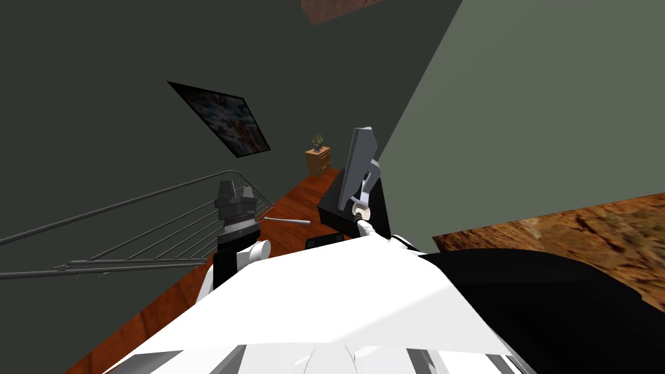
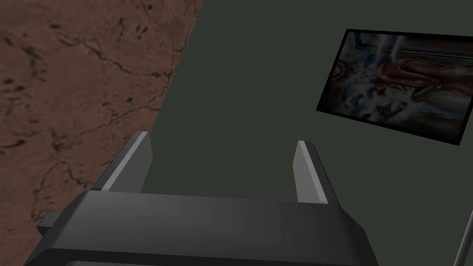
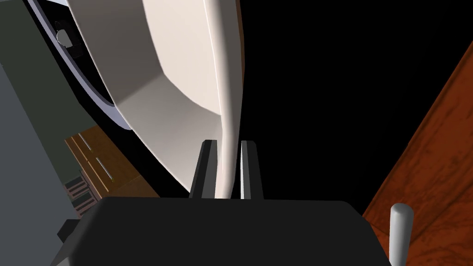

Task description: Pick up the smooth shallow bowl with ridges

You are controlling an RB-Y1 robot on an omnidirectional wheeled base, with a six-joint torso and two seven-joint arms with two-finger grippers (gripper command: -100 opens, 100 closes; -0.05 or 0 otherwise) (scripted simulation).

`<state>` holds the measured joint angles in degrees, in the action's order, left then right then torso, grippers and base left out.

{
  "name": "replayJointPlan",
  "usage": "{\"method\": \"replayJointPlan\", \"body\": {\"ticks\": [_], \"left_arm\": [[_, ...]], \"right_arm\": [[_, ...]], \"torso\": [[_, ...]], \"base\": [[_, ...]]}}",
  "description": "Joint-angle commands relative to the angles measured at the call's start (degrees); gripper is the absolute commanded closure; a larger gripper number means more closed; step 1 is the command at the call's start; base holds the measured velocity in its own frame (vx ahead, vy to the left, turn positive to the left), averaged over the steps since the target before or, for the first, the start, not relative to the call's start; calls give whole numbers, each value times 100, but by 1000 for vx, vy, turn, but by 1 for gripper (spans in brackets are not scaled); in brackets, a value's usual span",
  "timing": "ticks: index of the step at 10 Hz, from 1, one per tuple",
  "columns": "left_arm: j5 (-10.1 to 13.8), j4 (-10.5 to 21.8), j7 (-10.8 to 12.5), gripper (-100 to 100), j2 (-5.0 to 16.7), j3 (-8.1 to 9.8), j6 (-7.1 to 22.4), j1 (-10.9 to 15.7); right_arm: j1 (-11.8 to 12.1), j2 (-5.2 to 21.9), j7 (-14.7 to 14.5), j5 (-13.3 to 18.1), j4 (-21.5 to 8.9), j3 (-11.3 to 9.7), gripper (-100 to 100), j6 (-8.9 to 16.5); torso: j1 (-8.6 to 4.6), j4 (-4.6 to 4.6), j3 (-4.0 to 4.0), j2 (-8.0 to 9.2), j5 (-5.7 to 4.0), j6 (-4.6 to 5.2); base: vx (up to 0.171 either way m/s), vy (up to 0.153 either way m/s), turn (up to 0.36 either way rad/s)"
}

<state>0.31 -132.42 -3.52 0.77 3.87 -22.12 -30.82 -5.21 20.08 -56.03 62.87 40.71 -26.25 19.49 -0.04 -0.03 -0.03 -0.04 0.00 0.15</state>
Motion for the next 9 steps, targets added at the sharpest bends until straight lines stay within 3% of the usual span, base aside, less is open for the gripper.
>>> {"method": "replayJointPlan", "body": {"ticks": [1,2,7,9], "left_arm": [[0,0,0,0,0,0,0,0],[0,0,0,0,0,0,0,0],[0,0,0,0,-1,-1,0,0],[0,0,0,0,0,0,0,0]], "right_arm": [[0,0,0,0,0,0,0,0],[88,182,40,-18,100,-2,100,-138],[295,735,-31,-229,438,-33,100,-558],[295,735,-31,-229,438,-33,100,-558]], "torso": [[0,0,0,0,0,0],[1,1,1,1,1,0],[45,10,10,11,16,-6],[37,13,13,13,17,-7]], "base": [[0,0,0],[19,71,-110],[10,118,-84],[4,43,-24]]}}
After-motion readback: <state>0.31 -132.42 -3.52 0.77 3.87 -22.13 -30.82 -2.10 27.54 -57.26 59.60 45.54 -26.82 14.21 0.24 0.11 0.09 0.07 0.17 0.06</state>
